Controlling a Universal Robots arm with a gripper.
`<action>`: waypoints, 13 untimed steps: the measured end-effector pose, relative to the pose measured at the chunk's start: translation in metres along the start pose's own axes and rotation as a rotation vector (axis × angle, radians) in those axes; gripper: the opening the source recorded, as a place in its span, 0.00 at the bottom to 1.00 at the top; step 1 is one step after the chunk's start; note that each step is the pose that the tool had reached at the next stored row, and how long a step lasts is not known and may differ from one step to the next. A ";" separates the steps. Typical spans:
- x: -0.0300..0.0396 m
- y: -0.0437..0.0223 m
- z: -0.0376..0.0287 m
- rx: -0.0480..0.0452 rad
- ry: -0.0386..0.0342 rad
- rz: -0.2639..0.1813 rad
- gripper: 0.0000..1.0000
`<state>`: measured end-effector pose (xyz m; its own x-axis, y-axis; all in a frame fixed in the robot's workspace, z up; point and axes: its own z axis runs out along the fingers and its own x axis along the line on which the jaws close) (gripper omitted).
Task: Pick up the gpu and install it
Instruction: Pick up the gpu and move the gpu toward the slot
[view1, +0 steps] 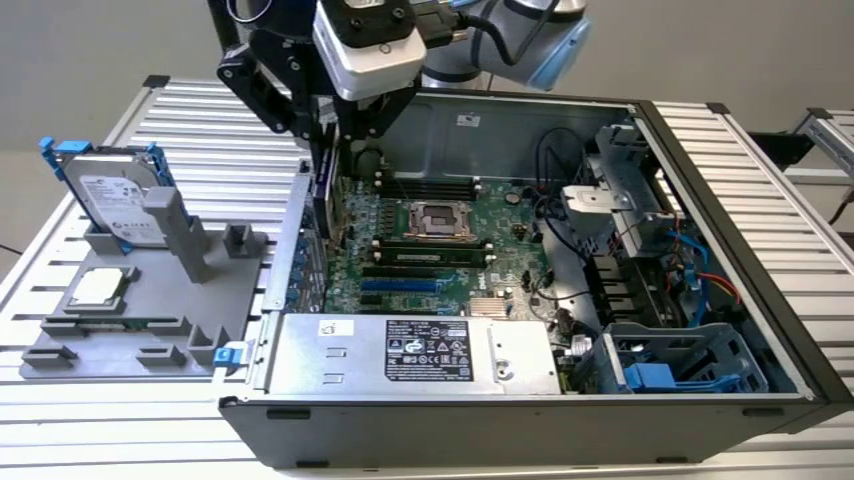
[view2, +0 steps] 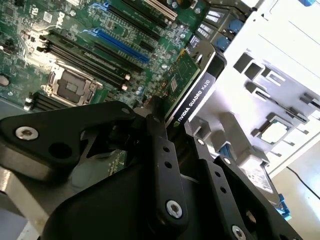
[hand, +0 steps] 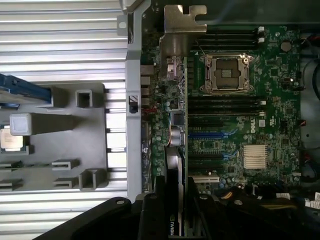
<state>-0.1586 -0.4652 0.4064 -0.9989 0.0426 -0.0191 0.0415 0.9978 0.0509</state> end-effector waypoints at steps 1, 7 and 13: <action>-0.0019 0.0001 0.0001 0.0000 0.0000 0.000 0.00; -0.0135 0.0006 0.0002 0.0000 0.0001 0.000 0.00; -0.0302 0.0013 0.0006 0.0000 0.0000 0.000 0.00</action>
<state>-0.1284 -0.4652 0.4064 -0.9989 0.0426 -0.0191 0.0416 0.9978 0.0509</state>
